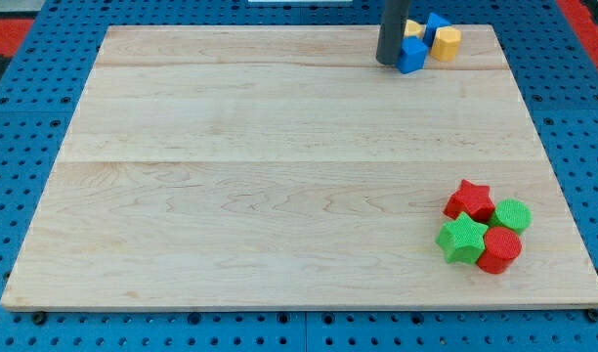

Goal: Move your arm to the bottom right

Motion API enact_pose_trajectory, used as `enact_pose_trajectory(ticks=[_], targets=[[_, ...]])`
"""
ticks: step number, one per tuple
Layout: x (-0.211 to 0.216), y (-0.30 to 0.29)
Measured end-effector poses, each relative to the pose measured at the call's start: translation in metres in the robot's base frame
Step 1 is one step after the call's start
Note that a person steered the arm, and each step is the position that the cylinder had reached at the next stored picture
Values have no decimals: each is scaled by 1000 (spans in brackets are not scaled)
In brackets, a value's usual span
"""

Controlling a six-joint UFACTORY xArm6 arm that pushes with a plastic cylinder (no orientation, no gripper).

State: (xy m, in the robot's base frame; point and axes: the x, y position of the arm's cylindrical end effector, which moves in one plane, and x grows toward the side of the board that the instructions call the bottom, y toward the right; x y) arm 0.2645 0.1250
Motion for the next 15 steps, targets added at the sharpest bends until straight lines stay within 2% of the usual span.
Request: enact_pose_trajectory(ticks=[4,7,9,11,13,14,15], targets=[[0,-17],[138,-3],[145,110],[220,163],[309,165],[330,158],[330,151]])
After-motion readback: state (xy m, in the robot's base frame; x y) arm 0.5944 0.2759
